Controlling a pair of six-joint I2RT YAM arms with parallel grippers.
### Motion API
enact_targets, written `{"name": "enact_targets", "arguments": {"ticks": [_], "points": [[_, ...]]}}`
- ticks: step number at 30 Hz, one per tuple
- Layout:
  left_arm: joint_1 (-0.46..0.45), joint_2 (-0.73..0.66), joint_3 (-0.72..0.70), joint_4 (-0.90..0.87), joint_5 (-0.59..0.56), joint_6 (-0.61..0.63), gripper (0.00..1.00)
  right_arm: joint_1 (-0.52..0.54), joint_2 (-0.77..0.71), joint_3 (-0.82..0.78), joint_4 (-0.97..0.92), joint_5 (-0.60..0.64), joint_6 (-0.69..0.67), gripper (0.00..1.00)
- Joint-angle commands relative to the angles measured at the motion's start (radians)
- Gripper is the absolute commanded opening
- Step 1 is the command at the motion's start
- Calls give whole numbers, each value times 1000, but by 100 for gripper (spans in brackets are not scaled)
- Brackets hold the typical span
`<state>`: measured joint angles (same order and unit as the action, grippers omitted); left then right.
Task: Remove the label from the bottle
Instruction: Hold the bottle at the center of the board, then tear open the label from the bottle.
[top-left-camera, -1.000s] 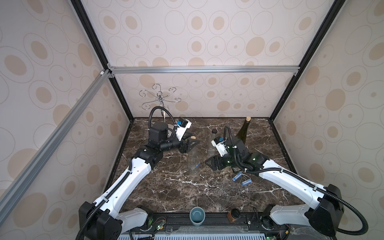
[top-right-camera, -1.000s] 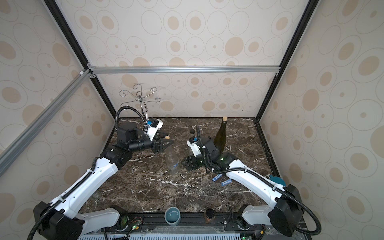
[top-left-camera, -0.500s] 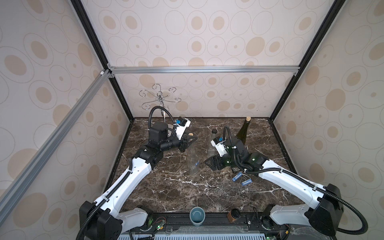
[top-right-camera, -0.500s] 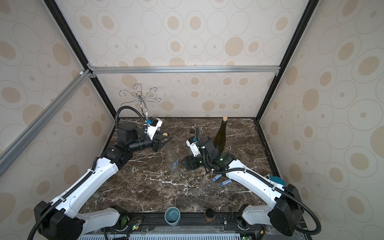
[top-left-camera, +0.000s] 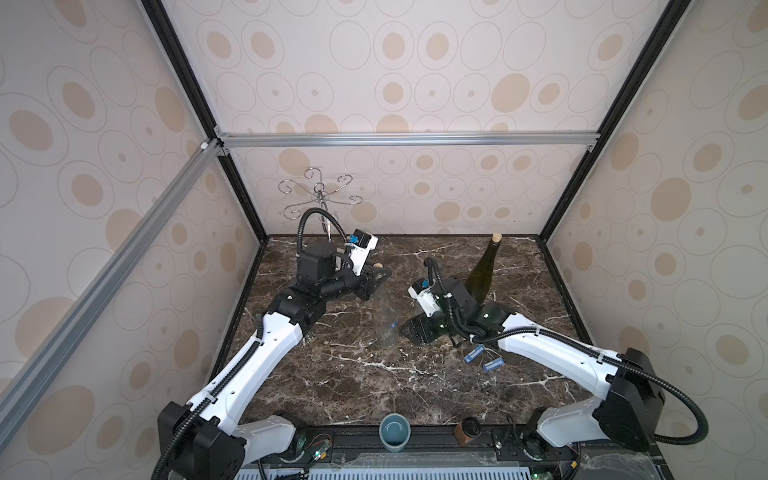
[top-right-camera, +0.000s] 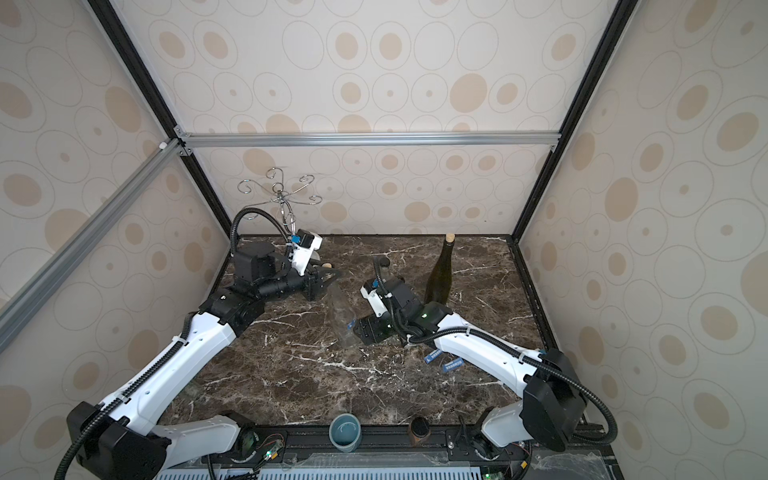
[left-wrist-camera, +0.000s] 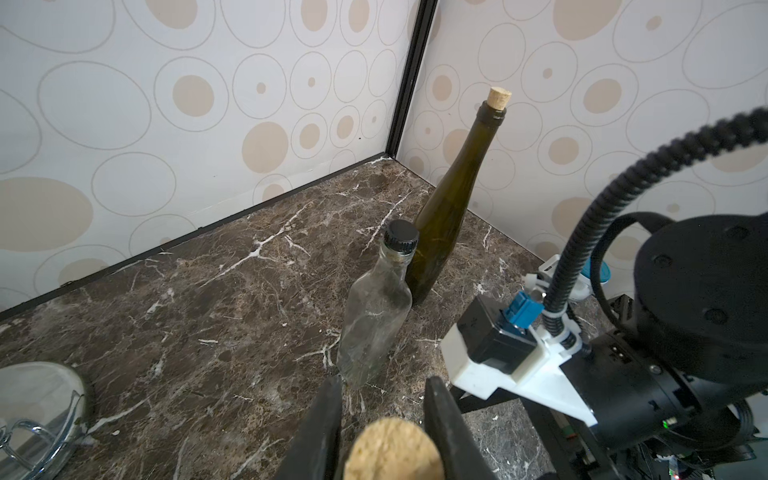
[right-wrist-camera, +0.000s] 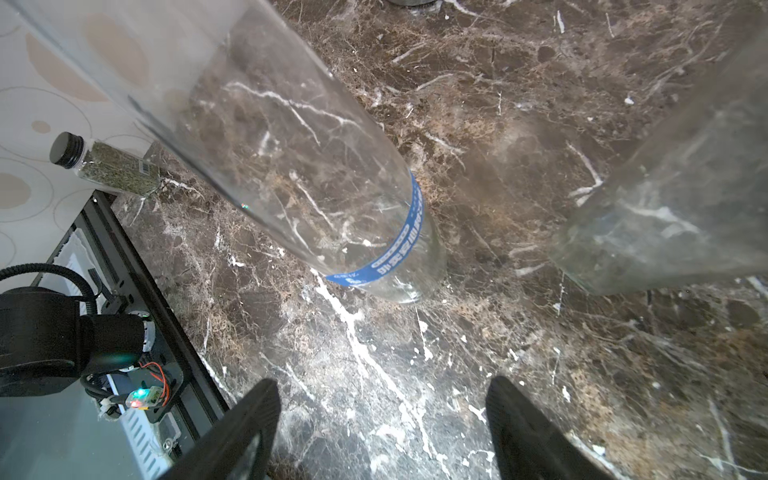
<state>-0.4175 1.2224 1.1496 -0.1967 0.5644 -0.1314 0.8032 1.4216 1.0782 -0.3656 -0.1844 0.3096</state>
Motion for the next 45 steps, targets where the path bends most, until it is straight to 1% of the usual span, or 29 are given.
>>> {"name": "enact_targets", "arguments": {"ticks": [1, 11, 19, 28, 34, 45], "points": [[-1, 32, 32, -37, 30, -24, 15, 19, 23, 30, 19, -2, -13, 81], [-1, 42, 18, -23, 53, -32, 14, 39, 84, 34, 95, 24, 19, 81], [-3, 39, 6, -23, 66, -43, 13, 47, 120, 37, 139, 87, 63, 78], [-3, 38, 15, -27, 66, -40, 13, 48, 154, 43, 140, 125, 99, 77], [-4, 37, 18, -46, 60, -26, 10, 48, 154, 49, 113, 167, 116, 77], [-4, 42, 18, -52, 54, -19, 9, 48, 104, 21, 74, 250, 147, 77]]}}
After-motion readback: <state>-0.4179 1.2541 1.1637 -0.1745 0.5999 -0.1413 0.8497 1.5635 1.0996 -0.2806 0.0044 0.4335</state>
